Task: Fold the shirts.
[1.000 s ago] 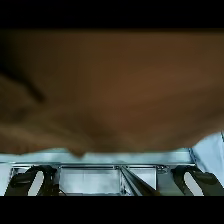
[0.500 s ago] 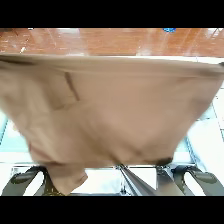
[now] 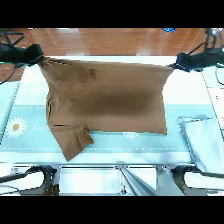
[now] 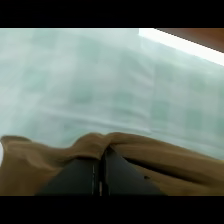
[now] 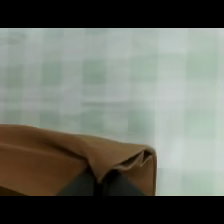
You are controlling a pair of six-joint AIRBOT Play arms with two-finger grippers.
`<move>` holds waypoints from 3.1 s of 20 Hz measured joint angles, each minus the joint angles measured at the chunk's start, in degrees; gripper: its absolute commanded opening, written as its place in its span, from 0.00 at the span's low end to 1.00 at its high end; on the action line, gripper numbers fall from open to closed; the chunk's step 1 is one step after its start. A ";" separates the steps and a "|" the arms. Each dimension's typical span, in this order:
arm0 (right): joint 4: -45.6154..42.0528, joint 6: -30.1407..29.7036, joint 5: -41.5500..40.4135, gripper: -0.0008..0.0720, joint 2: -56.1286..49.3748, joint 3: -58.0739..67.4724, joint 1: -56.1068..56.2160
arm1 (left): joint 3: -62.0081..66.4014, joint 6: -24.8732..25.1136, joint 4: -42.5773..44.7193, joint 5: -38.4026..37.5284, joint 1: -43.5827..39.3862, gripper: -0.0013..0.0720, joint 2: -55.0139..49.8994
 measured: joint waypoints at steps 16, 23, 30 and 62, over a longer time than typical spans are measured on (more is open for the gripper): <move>1.66 -2.43 12.07 0.05 -18.03 11.61 -2.40 | 6.75 8.61 -5.49 -14.91 1.55 0.05 -17.86; 0.37 -3.39 10.62 0.05 -18.05 3.39 -0.48 | 6.84 9.88 -3.17 -20.20 -0.44 0.05 -22.03; -1.36 -1.36 15.23 0.58 -17.90 1.99 -0.26 | 6.88 10.05 -2.54 -30.82 1.44 0.71 -22.95; 22.25 -6.27 2.82 0.58 34.99 -51.32 -13.99 | -55.65 20.76 -17.84 -13.57 17.70 0.05 13.75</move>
